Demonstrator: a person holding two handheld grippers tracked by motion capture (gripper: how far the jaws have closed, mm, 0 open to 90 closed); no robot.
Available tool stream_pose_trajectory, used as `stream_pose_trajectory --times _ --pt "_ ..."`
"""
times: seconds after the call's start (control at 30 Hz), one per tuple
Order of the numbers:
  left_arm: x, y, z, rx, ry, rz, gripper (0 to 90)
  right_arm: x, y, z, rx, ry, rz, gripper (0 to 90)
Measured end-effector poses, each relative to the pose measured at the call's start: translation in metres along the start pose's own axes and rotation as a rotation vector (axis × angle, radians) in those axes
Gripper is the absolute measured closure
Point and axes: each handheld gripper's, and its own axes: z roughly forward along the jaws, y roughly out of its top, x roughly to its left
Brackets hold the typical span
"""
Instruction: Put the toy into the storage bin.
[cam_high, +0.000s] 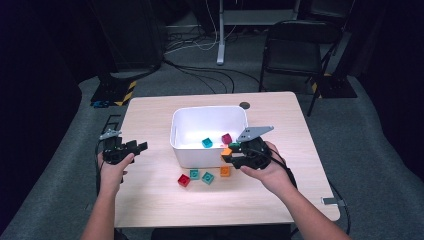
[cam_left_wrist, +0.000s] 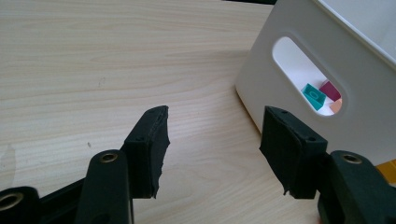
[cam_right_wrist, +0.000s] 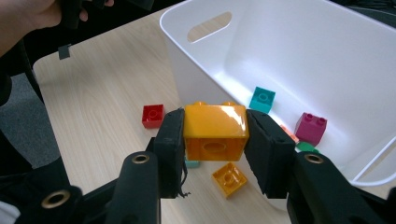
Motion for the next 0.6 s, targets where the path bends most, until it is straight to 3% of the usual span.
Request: stream_pose_trajectory --times 0.6 --pt "0.001 0.000 0.000 -0.006 -0.005 -0.002 41.2 -0.016 0.045 0.013 0.019 -0.027 -0.014 58.6"
